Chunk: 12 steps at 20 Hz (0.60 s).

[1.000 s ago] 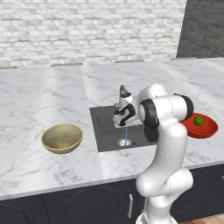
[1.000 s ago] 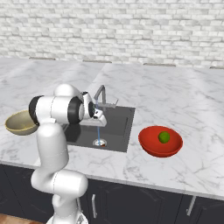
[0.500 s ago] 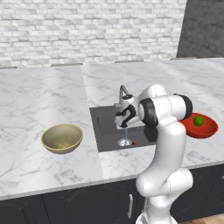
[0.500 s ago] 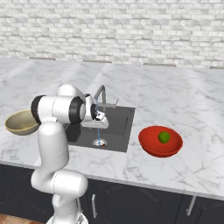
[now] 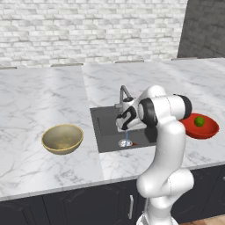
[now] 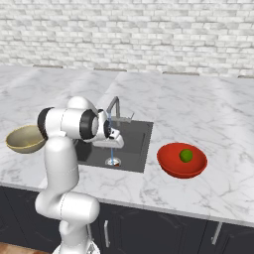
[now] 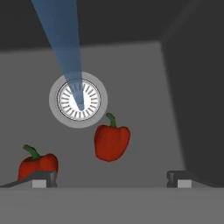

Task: Pick the bell peppers from the sink and place them in one bowl. Place the lime in the other bowl. Then turn off the sink faucet.

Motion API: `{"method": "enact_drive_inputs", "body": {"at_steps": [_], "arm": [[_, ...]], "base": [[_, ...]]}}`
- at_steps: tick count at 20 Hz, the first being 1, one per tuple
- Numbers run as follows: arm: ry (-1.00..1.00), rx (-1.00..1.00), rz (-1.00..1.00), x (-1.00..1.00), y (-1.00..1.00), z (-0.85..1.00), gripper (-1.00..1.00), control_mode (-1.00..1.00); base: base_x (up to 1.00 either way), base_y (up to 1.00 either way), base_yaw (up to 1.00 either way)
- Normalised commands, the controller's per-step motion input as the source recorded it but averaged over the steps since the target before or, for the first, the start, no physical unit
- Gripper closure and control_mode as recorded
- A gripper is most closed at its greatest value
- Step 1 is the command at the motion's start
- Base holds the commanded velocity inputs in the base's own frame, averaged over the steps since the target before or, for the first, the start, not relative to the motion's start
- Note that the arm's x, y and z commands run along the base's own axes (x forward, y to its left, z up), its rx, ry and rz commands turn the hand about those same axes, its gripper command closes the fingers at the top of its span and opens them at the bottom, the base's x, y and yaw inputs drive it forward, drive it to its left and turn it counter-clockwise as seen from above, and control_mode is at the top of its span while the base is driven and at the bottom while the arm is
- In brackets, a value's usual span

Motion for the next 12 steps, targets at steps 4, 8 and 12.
{"method": "enact_drive_inputs", "body": {"at_steps": [4, 8, 12], "arm": [[0.01, 0.00, 0.00, 0.06, 0.00, -0.04, -1.00, -1.00], [0.02, 0.00, 0.00, 0.05, 0.00, -0.01, -1.00, -1.00], [0.01, 0.00, 0.00, 0.06, 0.00, -0.13, -1.00, -1.00]], "base": [[0.00, 0.00, 0.00], [0.00, 0.00, 0.00], [0.00, 0.00, 0.00]]}}
